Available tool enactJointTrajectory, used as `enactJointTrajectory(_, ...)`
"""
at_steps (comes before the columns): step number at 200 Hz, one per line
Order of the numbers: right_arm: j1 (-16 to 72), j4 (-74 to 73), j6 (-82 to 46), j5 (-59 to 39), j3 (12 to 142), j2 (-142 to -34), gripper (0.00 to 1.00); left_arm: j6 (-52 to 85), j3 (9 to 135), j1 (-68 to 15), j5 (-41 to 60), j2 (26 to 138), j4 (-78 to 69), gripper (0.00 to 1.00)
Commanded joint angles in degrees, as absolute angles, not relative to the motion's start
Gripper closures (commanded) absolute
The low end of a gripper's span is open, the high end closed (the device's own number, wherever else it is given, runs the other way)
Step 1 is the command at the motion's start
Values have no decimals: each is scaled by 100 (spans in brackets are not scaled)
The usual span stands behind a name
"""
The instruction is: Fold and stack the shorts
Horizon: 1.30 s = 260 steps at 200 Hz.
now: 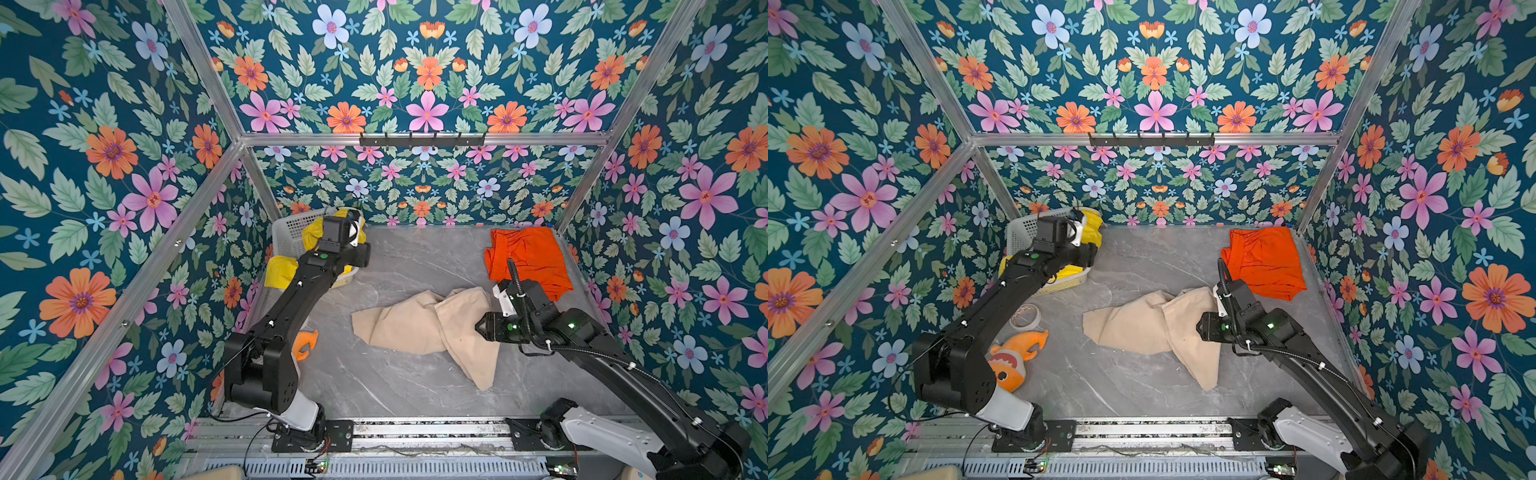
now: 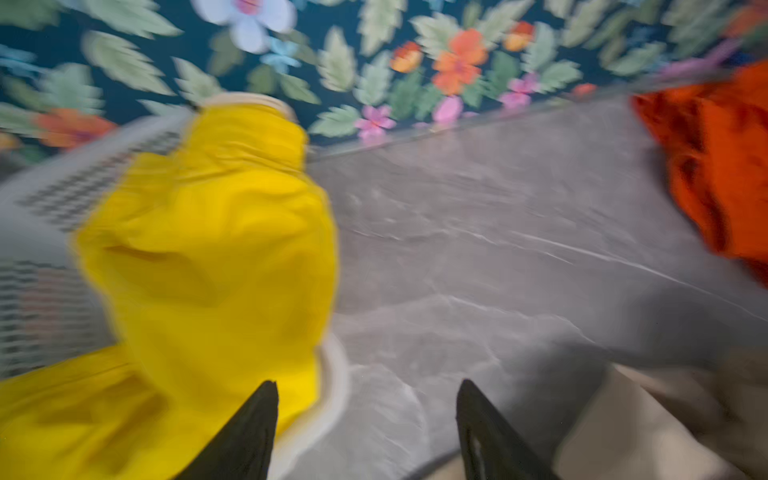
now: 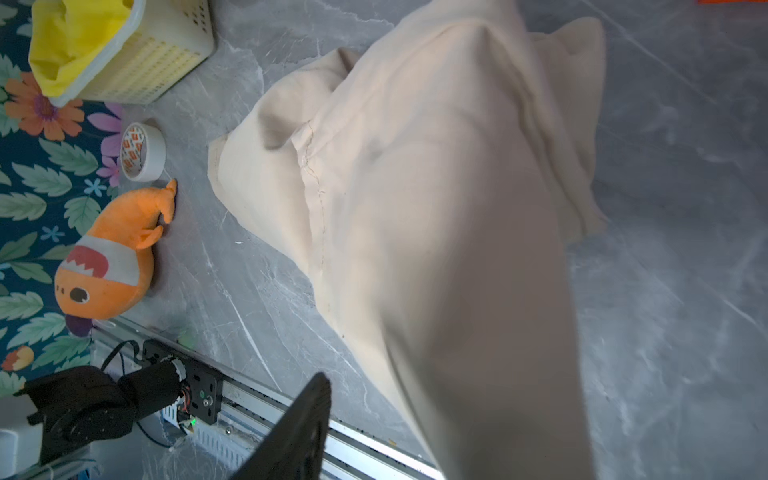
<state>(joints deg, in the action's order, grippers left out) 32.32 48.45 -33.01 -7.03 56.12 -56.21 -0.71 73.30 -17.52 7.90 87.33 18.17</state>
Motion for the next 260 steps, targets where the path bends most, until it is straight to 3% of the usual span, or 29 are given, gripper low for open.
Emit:
enactJointTrajectory(1,3227,5822,-3614,-103,5816,-5286,28,-165,6720,-2081,2400,8477,1025,32)
enactJointTrajectory(26,3143,5910,-3771,-157,5604,-5098,22,-324,6189,-2468,3405,8328,647,32)
enactJointTrajectory(54,3064,5283,-3944,-652,4772,-5076,21,-75,5648,-2952,3788,8287,363,33)
enactJointTrajectory(83,3067,4261,-4208,-1158,3906,-4976,20,-225,5068,-3320,3583,8280,304,28)
enactJointTrajectory(128,3065,3420,-4395,-784,3305,-5115,21,-231,4639,-3323,2827,8391,362,24)
enactJointTrajectory(193,3052,4269,-4659,-129,3512,-5286,17,-112,4549,-3435,3195,8242,91,26)
enactJointTrajectory(214,3031,4373,-4977,-518,3282,-5063,17,-87,4428,-3454,3069,8154,36,26)
enactJointTrajectory(229,3032,3821,-5208,-1162,2878,-4867,11,-54,4376,-3454,3080,8152,0,27)
enactJointTrajectory(260,3032,2940,-5422,-1573,2409,-4747,10,74,4339,-3469,3140,8188,-127,27)
